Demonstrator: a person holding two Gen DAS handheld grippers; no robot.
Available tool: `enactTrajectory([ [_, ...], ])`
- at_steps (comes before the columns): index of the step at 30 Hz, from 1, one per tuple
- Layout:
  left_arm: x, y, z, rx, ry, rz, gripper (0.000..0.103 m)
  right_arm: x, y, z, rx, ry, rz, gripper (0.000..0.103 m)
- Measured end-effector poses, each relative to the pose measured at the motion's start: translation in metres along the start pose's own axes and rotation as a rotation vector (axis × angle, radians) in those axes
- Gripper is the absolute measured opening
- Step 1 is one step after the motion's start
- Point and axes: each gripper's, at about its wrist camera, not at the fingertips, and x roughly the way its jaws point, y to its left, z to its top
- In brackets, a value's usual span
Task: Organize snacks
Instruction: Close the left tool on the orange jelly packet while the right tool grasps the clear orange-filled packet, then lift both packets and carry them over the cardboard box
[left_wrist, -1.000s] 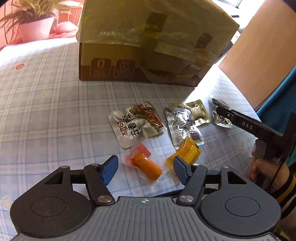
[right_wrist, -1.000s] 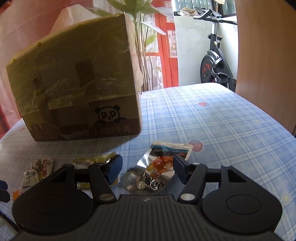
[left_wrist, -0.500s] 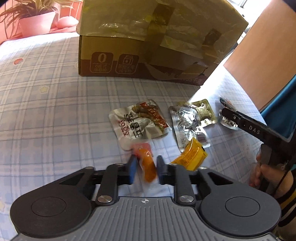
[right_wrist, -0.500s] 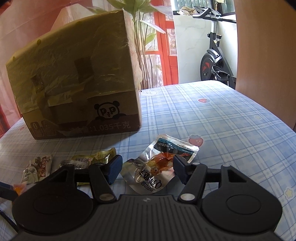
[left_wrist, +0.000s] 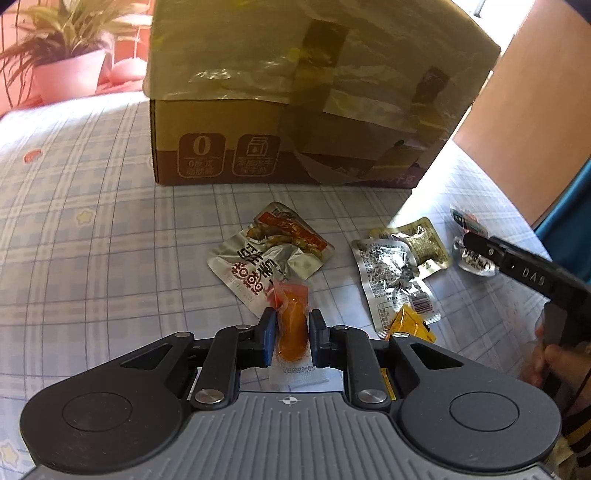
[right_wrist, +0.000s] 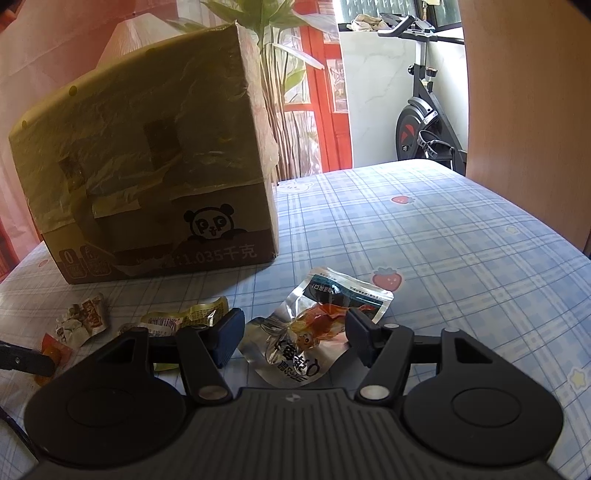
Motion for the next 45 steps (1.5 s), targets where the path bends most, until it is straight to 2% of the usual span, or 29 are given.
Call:
enactTrajectory([
  [3,0.0,0.001,-0.002,0.001,-0.011,-0.002,0.02,-0.004,-0.001,-0.001,0.012,-0.028,-0.023,0.064],
  [5,-0.001,0.001,-0.003,-0.002,-0.017,-0.002,0.02,-0.008,-0.003,-0.002,0.034,-0.054,-0.039,0.075],
  [7,0.0,0.0,-0.004,-0.005,-0.025,-0.001,0.02,-0.009,-0.006,-0.001,0.055,-0.057,-0.041,0.078],
  [13,-0.002,0.001,-0.005,-0.008,-0.038,-0.008,0.02,0.003,-0.019,0.003,0.131,0.026,-0.02,0.077],
  [14,-0.002,0.003,-0.005,-0.011,-0.039,-0.011,0.02,0.005,-0.02,0.004,0.137,0.041,-0.017,0.075],
  [18,-0.002,0.004,-0.005,-0.02,-0.041,-0.018,0.02,0.011,-0.015,0.005,0.097,0.07,-0.035,0.073],
  [19,-0.002,0.005,-0.005,-0.021,-0.041,-0.019,0.02,0.013,-0.011,0.006,0.075,0.075,-0.046,0.071],
  [24,-0.003,0.005,-0.006,-0.021,-0.047,-0.023,0.02,0.018,0.0,0.005,0.011,0.083,-0.054,0.049],
  [26,-0.003,0.004,-0.007,-0.022,-0.051,-0.021,0.02,0.017,0.0,0.003,0.009,0.08,-0.037,0.031],
  [28,-0.003,0.003,-0.007,-0.019,-0.054,-0.019,0.02,0.015,-0.001,0.002,0.015,0.074,-0.023,0.027],
  [33,-0.003,0.005,-0.007,-0.03,-0.057,-0.028,0.02,0.007,-0.007,0.001,0.049,0.038,0.006,0.023],
  [45,-0.01,0.008,-0.008,-0.046,-0.081,-0.04,0.019,-0.003,-0.011,-0.001,0.082,-0.021,0.03,0.023],
])
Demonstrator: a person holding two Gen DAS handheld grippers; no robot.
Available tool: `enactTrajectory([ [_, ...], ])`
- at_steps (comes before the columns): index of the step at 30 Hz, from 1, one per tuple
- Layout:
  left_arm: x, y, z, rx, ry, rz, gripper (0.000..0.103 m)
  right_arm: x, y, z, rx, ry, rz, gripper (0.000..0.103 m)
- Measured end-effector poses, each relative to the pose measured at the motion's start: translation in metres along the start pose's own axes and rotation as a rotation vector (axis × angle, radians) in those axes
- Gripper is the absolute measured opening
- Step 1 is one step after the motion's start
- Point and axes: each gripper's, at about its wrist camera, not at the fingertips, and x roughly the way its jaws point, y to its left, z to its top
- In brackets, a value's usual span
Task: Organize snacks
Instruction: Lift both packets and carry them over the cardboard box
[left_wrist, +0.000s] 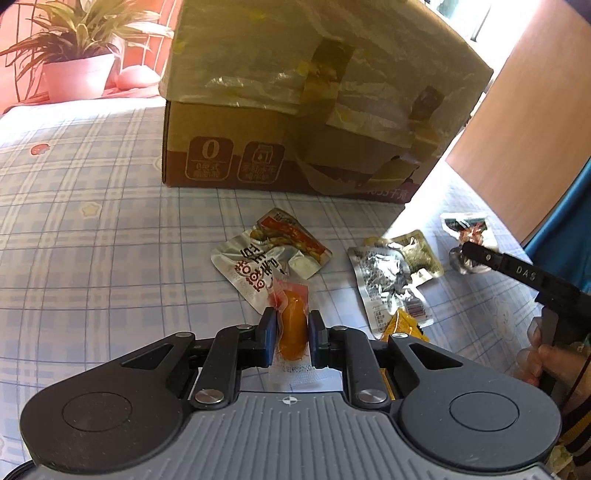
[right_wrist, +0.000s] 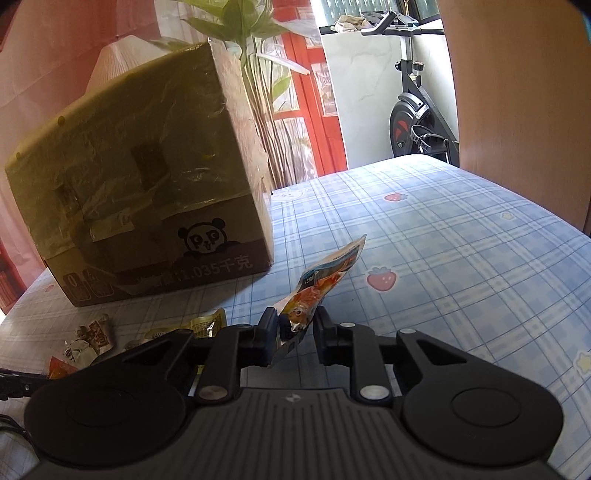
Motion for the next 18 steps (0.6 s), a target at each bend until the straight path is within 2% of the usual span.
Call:
enactTrajectory([
  [10,-0.018,-0.003,0.008,0.009,-0.074,-0.009,0.019,-0.002,0.003,-0.001,-0.009,-0.007,-0.005,0.023],
  [18,-0.055,-0.004,0.03,0.04,-0.184,-0.008,0.019,-0.017,0.008,0.009,-0.031,-0.045,0.01,0.023],
])
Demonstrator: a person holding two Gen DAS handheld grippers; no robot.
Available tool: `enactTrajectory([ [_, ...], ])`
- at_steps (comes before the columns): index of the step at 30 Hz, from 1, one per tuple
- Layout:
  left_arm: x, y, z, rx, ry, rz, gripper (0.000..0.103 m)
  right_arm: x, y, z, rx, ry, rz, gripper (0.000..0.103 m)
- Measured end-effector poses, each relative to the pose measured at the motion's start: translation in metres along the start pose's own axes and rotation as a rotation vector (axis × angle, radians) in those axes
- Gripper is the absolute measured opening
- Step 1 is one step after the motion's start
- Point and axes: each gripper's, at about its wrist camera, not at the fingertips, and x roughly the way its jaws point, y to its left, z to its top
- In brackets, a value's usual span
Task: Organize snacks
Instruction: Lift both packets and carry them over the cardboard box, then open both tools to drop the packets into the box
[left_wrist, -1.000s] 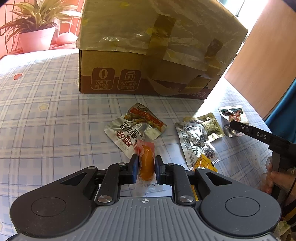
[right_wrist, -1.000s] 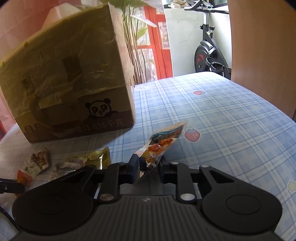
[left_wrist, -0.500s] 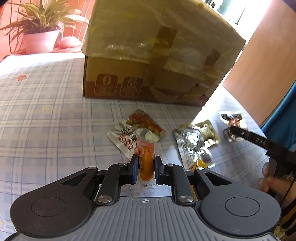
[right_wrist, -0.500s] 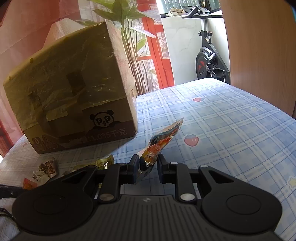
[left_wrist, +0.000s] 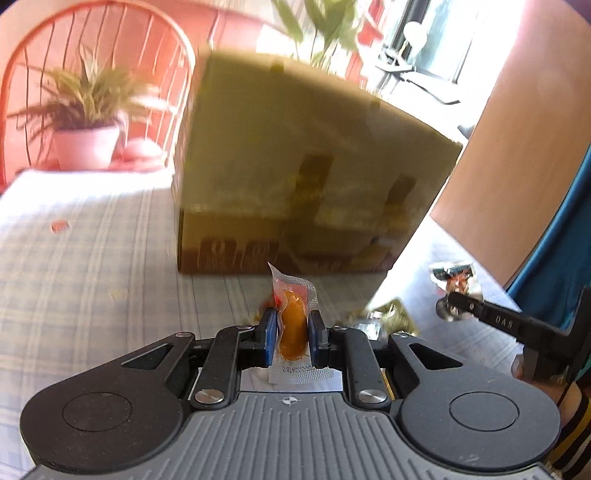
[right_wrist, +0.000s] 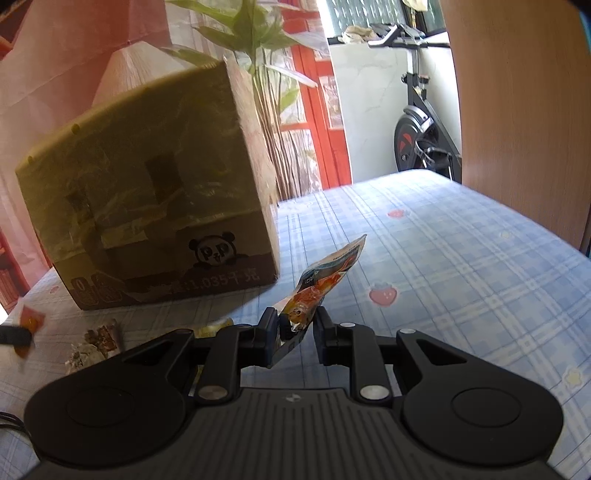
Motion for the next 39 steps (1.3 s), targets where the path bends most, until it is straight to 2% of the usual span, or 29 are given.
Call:
enactTrajectory([
  [6,-0.02,-0.006,0.025,0.021,-0.08,-0.013,0.019,-0.019,0.012,0.022,-0.02,-0.069,0.035,0.023],
  [12,-0.042,-0.013,0.054,0.028,-0.165,-0.062,0.019,-0.044,0.024,0.054,-0.017,-0.173,0.078,0.023],
  [22,-0.046,-0.038,0.107,0.079,-0.258,-0.112,0.019,-0.061,0.054,0.111,-0.097,-0.289,0.168,0.023],
  [26,-0.028,-0.051,0.133,0.125,-0.261,-0.131,0.019,-0.05,0.065,0.134,-0.122,-0.31,0.205,0.023],
  [30,0.0,-0.061,0.161,0.119,-0.247,-0.139,0.019,-0.026,0.079,0.16,-0.165,-0.331,0.218,0.023],
  [34,0.032,-0.072,0.183,0.156,-0.215,-0.116,0.019,0.007,0.09,0.179,-0.182,-0.294,0.217,0.023],
  [39,0.066,-0.066,0.196,0.118,-0.161,-0.098,0.019,0.041,0.094,0.187,-0.151,-0.224,0.193,0.023],
])
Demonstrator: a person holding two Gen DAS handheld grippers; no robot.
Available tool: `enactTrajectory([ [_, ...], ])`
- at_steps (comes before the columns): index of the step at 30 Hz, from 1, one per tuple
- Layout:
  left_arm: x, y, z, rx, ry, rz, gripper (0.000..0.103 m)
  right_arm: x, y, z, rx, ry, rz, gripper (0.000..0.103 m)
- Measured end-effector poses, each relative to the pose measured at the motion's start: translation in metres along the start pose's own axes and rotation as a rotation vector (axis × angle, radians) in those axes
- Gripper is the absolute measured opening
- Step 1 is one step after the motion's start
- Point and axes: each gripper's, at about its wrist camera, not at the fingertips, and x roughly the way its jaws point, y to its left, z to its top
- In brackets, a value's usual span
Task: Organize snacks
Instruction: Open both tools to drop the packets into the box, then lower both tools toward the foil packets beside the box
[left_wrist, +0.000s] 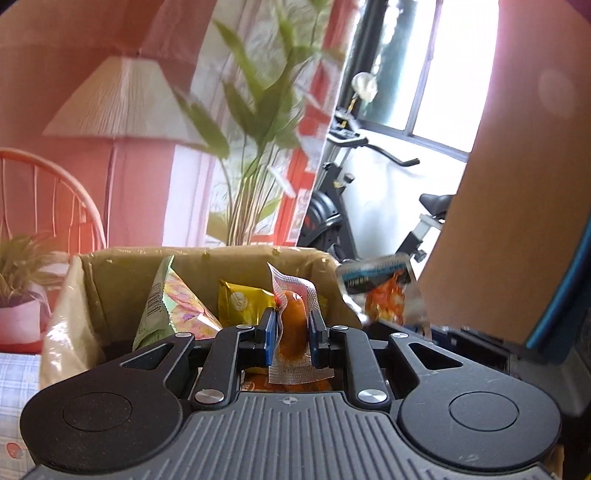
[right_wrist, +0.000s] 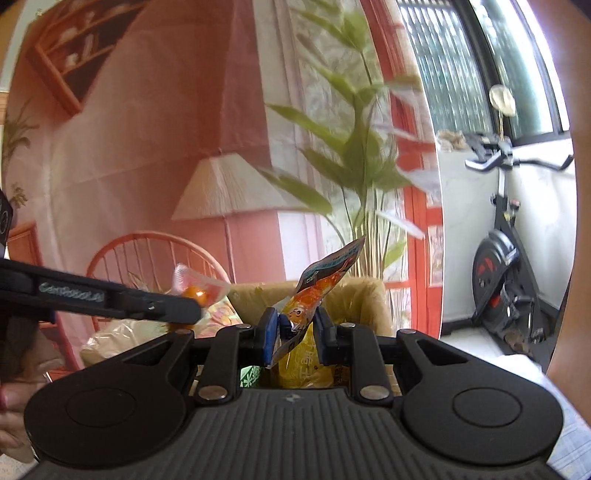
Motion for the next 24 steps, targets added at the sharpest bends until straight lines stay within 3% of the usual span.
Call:
enactTrajectory([
  [6,0.013,0.002,-0.004,0.033,0.039,0.045,0.02,0.016,-0.002,-0.01,0.021,0.062,0.004,0.023],
  [9,0.016,0.005,-0.006,0.022,0.062,0.026,0.021,0.017,0.0,-0.014,-0.001,0.075,-0.004,0.024],
  [11,0.018,0.004,-0.007,0.027,0.079,0.027,0.043,0.017,-0.001,-0.014,0.006,0.084,-0.002,0.026],
  [12,0.017,0.004,-0.007,0.03,0.077,0.03,0.062,0.017,-0.001,-0.015,0.009,0.083,-0.001,0.026],
  [13,0.014,0.003,-0.007,0.031,0.066,0.031,0.067,0.016,-0.001,-0.015,0.008,0.077,-0.002,0.028],
  [16,0.006,0.005,-0.007,0.025,0.063,0.025,0.067,0.01,0.001,-0.016,-0.006,0.063,-0.006,0.036],
  [24,-0.046,0.004,-0.014,0.065,0.047,0.003,0.067,-0.03,0.007,-0.02,-0.011,0.013,0.012,0.036],
])
